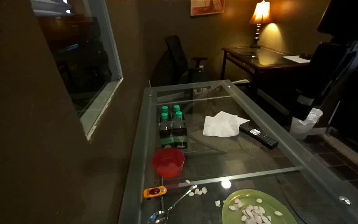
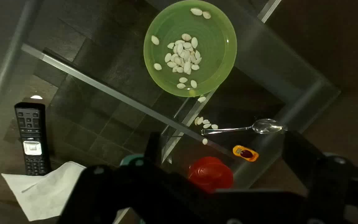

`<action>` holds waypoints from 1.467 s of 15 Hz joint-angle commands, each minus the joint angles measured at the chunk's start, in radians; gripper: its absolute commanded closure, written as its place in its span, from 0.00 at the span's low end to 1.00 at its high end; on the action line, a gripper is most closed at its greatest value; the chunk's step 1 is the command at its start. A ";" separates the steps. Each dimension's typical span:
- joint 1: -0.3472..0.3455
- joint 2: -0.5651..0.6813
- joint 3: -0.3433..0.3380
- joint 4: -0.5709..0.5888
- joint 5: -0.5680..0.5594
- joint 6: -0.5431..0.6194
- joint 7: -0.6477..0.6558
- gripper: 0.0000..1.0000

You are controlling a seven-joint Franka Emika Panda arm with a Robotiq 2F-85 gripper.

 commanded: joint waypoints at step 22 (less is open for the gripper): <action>-0.021 0.290 0.006 0.040 -0.358 0.375 -0.238 0.00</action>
